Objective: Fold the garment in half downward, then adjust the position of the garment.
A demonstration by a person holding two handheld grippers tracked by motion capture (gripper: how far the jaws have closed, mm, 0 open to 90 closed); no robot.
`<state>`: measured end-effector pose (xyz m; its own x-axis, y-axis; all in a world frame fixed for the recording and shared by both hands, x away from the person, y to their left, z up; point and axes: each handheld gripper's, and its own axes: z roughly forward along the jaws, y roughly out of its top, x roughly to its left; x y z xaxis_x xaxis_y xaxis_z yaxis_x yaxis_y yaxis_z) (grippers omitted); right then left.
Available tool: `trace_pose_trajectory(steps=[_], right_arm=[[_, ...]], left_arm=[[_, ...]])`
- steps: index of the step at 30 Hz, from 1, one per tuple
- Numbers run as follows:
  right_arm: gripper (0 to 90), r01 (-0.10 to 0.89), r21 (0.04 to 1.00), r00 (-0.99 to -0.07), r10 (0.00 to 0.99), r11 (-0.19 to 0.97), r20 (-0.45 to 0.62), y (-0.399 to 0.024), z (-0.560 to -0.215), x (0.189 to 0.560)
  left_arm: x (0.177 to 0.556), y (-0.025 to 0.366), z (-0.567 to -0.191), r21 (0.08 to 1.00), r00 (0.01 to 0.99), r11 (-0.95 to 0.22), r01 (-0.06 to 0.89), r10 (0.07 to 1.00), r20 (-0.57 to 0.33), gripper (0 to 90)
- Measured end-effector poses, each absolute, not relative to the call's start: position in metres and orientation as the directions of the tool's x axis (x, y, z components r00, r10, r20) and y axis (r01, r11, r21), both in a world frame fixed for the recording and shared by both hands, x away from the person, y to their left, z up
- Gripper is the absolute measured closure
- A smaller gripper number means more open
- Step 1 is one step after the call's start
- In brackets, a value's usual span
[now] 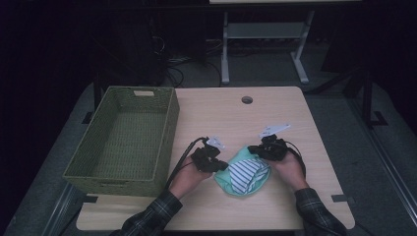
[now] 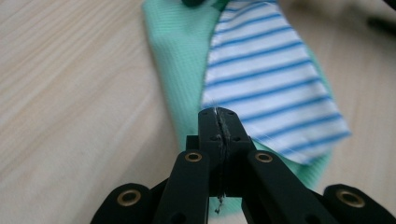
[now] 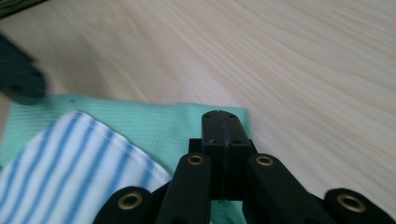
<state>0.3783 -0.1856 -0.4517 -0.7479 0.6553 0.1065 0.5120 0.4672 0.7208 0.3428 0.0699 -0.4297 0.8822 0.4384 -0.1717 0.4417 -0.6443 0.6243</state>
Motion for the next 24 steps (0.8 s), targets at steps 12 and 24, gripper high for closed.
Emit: trace_pose_trajectory(steps=[12,24], right_arm=[[89.8,0.541,0.679,-0.736,0.671,0.497,0.095,-0.191,-0.465,0.385],[89.8,0.545,0.664,-0.742,0.663,0.512,0.098,-0.194,-0.467,0.382]], left_arm=[[0.314,0.074,-0.448,0.569,0.892,-0.700,0.431,0.426,-0.152,89.1],[0.324,0.079,-0.453,0.544,0.882,-0.714,0.442,0.457,-0.116,89.5]])
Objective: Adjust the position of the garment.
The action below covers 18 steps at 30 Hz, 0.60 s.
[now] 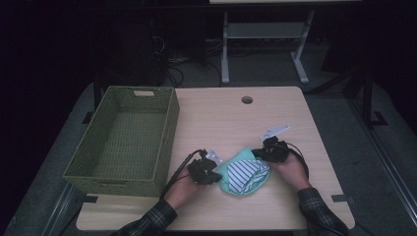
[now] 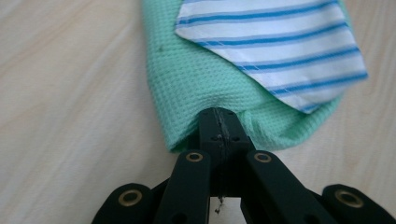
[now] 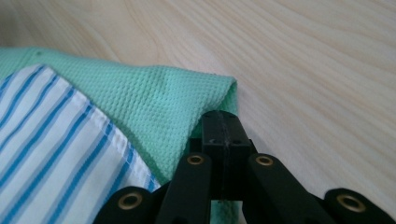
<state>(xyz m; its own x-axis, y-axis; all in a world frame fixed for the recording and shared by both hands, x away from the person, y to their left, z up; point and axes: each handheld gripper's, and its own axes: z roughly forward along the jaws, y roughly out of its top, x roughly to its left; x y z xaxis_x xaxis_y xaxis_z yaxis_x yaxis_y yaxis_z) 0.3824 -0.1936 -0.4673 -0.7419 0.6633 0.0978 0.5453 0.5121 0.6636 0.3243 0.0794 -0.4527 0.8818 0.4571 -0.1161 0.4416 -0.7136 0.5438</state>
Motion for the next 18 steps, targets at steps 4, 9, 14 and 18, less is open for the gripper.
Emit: trace_pose_trajectory(steps=[4,9,14,18], right_arm=[[89.8,0.556,0.659,-0.737,0.668,0.507,0.107,-0.197,-0.467,0.376],[89.8,0.556,0.648,-0.742,0.662,0.520,0.106,-0.203,-0.466,0.365],[89.8,0.561,0.643,-0.746,0.655,0.522,0.119,-0.208,-0.465,0.354],[89.8,0.551,0.647,-0.758,0.640,0.526,0.125,-0.212,-0.466,0.344]], left_arm=[[0.335,0.082,-0.452,0.542,0.867,-0.703,0.461,0.488,-0.103,89.6],[0.348,0.083,-0.452,0.540,0.847,-0.688,0.484,0.523,-0.094,89.6],[0.362,0.082,-0.453,0.543,0.831,-0.673,0.502,0.549,-0.088,89.6],[0.375,0.078,-0.453,0.548,0.822,-0.663,0.510,0.563,-0.084,89.7]])
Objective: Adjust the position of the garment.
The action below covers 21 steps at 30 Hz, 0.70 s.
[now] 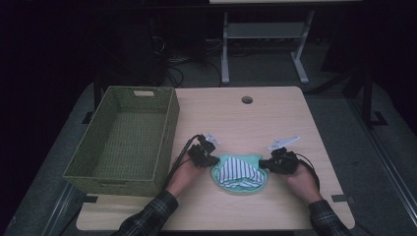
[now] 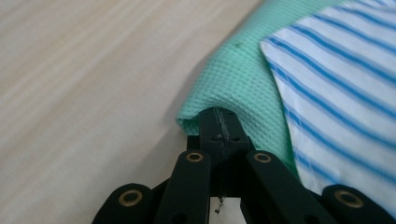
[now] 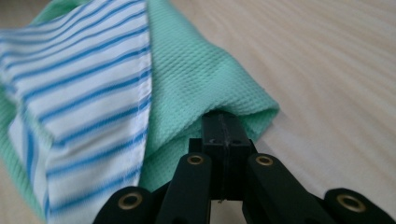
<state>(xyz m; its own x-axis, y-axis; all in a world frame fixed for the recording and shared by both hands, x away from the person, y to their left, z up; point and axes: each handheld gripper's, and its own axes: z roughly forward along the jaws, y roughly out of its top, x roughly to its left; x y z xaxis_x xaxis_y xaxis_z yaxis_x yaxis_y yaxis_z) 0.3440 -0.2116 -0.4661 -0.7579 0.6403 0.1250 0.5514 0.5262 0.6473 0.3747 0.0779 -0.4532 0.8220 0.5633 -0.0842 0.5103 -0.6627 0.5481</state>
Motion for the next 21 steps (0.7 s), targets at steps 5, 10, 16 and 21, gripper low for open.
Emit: trace_pose_trajectory(steps=[5,10,16,21], right_arm=[[89.8,0.548,0.646,-0.769,0.623,0.531,0.140,-0.213,-0.466,0.332],[89.8,0.530,0.677,-0.768,0.628,0.511,0.126,-0.218,-0.459,0.329],[89.8,0.533,0.709,-0.731,0.674,0.461,0.112,-0.232,-0.450,0.347],[89.8,0.551,0.692,-0.726,0.677,0.466,0.123,-0.229,-0.459,0.357]], left_arm=[[0.391,0.074,-0.455,0.564,0.813,-0.645,0.516,0.577,-0.084,89.7],[0.397,0.074,-0.453,0.574,0.808,-0.630,0.523,0.581,-0.098,89.6],[0.392,0.088,-0.439,0.605,0.797,-0.588,0.537,0.588,-0.136,84.2],[0.385,0.094,-0.432,0.624,0.790,-0.562,0.543,0.594,-0.151,70.4]])
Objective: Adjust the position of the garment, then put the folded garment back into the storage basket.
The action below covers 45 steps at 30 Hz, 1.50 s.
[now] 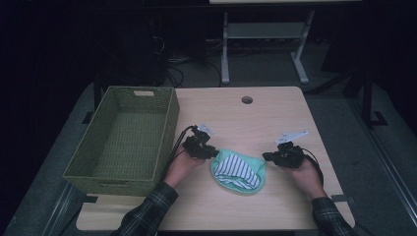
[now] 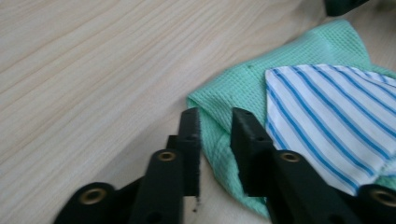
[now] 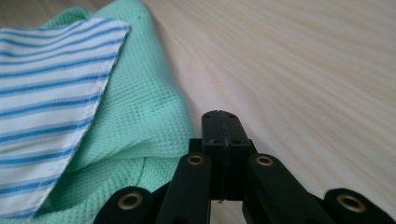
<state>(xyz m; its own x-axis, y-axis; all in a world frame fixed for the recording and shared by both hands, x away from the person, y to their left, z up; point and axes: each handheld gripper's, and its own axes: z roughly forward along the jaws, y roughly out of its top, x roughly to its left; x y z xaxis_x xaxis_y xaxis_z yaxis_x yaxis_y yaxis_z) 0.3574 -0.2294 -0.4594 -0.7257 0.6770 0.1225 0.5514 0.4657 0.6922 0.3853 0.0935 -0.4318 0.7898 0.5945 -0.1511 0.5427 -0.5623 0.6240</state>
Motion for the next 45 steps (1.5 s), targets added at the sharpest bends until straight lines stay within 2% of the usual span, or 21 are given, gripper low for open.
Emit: trace_pose_trajectory(steps=[7,15,22,35,40,45], right_arm=[[89.8,0.551,0.669,-0.751,0.646,0.499,0.137,-0.222,-0.465,0.346],[89.8,0.540,0.666,-0.778,0.608,0.515,0.161,-0.215,-0.465,0.329],[89.8,0.519,0.669,-0.805,0.568,0.532,0.174,-0.202,-0.466,0.312],[89.8,0.476,0.669,-0.848,0.500,0.571,0.175,-0.180,-0.466,0.293],[89.7,0.486,0.678,-0.834,0.525,0.552,0.170,-0.185,-0.463,0.295],[83.6,0.497,0.699,-0.807,0.570,0.514,0.154,-0.197,-0.460,0.300]], left_arm=[[0.375,0.095,-0.425,0.614,0.816,-0.592,0.522,0.557,-0.157,48.5],[0.360,0.092,-0.418,0.594,0.862,-0.653,0.471,0.483,-0.152,35.2],[0.348,0.088,-0.417,0.589,0.882,-0.677,0.442,0.448,-0.146,28.0],[0.326,0.080,-0.428,0.523,0.919,-0.765,0.375,0.382,-0.100,19.7],[0.324,0.078,-0.438,0.488,0.925,-0.792,0.367,0.367,-0.100,17.9],[0.322,0.076,-0.444,0.472,0.926,-0.802,0.368,0.365,-0.102,16.6]])
